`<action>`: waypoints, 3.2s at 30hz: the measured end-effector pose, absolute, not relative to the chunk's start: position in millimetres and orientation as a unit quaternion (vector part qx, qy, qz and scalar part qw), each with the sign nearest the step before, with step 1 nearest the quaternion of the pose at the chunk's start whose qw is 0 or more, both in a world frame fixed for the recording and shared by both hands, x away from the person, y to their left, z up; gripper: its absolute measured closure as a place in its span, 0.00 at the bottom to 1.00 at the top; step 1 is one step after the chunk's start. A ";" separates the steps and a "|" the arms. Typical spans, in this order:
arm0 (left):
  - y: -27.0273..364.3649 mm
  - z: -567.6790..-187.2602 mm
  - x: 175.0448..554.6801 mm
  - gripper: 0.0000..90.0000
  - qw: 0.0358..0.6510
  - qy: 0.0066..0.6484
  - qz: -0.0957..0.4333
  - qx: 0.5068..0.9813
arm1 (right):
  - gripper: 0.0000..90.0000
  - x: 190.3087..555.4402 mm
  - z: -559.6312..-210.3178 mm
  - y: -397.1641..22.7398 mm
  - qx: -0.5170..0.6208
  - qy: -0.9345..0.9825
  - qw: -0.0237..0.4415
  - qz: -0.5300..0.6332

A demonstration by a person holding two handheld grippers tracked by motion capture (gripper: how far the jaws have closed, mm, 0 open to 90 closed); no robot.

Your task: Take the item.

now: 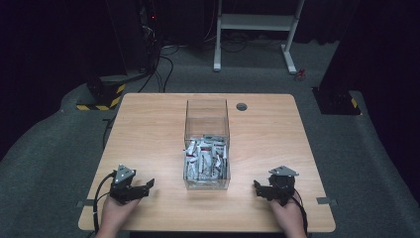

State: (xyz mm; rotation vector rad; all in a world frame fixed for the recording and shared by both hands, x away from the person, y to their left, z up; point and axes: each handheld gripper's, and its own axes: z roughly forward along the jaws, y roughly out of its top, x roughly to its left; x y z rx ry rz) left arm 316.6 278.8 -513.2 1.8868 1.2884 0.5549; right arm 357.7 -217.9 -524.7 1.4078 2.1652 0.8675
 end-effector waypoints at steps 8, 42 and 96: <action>262.0 -507.2 313.6 0.20 0.401 0.485 0.211 0.748 | 0.09 357.8 -524.7 -217.9 0.504 0.779 0.207 0.312; 228.7 -471.5 311.1 0.20 0.433 0.443 0.210 0.756 | 0.09 357.5 -524.8 -217.3 0.493 0.786 0.204 0.314; 171.6 -429.1 316.6 0.29 0.472 0.377 0.190 0.774 | 0.09 357.1 -524.8 -216.6 0.486 0.790 0.201 0.315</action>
